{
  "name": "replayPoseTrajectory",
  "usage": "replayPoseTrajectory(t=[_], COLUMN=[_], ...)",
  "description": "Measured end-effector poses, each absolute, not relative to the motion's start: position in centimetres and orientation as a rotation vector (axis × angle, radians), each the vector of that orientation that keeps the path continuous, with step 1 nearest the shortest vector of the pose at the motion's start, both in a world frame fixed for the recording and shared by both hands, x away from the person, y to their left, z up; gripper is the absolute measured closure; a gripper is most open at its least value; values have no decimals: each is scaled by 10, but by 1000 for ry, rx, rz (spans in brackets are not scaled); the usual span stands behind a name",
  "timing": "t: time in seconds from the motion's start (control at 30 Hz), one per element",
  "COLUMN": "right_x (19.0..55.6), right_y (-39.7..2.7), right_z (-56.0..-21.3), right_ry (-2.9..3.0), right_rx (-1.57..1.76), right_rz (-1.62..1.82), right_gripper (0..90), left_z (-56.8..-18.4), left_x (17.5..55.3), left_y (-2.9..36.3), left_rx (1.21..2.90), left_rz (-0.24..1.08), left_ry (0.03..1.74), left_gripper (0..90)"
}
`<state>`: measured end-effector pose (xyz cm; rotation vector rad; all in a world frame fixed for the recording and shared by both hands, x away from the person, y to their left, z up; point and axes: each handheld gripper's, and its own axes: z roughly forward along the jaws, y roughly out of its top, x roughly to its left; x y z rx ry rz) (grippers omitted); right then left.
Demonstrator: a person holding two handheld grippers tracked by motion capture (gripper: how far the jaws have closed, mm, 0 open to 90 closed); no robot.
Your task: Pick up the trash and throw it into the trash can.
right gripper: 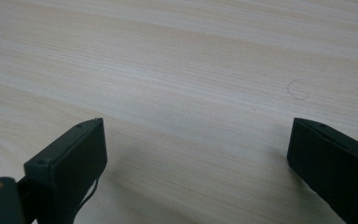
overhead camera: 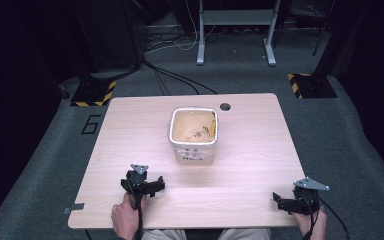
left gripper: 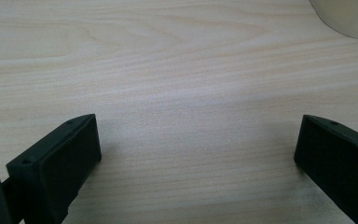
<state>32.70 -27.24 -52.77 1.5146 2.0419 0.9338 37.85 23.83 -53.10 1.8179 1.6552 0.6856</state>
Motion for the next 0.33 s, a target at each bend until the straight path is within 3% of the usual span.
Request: replayPoseTrajectory(t=[0.33], right_x=[356], right_y=[-270], right_z=[-530], right_ry=[2054], right_rx=[1492], right_rz=[863], right_gripper=[0], left_z=[-531], left_x=[379], left_y=[238], left_rx=[1822], left_rz=[686], left_ry=[1655], left_gripper=[0])
